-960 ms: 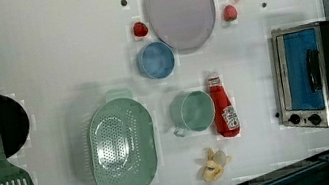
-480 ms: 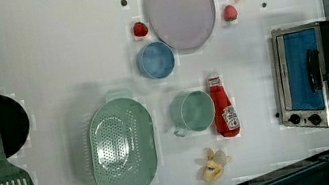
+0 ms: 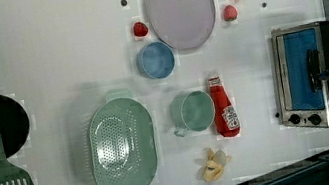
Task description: Flap open oven.
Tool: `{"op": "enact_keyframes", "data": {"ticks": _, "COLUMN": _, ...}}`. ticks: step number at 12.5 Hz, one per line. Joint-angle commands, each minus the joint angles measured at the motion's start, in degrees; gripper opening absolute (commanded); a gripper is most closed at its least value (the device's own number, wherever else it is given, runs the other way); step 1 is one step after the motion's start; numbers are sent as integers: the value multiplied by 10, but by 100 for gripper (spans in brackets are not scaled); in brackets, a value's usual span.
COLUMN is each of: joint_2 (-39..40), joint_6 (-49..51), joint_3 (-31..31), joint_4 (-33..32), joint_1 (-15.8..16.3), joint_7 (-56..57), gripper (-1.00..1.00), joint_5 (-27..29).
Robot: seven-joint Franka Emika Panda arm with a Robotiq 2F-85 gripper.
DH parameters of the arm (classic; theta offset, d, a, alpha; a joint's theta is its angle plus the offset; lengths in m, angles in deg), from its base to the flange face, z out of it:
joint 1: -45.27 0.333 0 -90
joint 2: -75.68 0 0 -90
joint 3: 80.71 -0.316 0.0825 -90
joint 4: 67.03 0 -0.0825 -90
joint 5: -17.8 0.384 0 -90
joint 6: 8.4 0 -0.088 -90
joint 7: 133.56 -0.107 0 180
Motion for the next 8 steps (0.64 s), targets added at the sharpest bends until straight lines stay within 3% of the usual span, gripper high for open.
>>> {"op": "enact_keyframes", "data": {"ticks": 1, "joint_2": 4, "joint_6": -33, "joint_3": -6, "joint_4": -9, "joint_1": 7, "joint_7": 22, "gripper": -65, "joint_5": -1}}
{"op": "enact_keyframes", "data": {"ticks": 5, "joint_2": 4, "joint_6": -39, "joint_3": -33, "joint_4": -29, "joint_1": 21, "joint_7": 8, "gripper": -65, "joint_5": -5}}
{"op": "enact_keyframes", "data": {"ticks": 8, "joint_2": 5, "joint_6": -45, "joint_3": -60, "joint_4": -47, "joint_1": 39, "joint_7": -35, "gripper": -65, "joint_5": -74}}
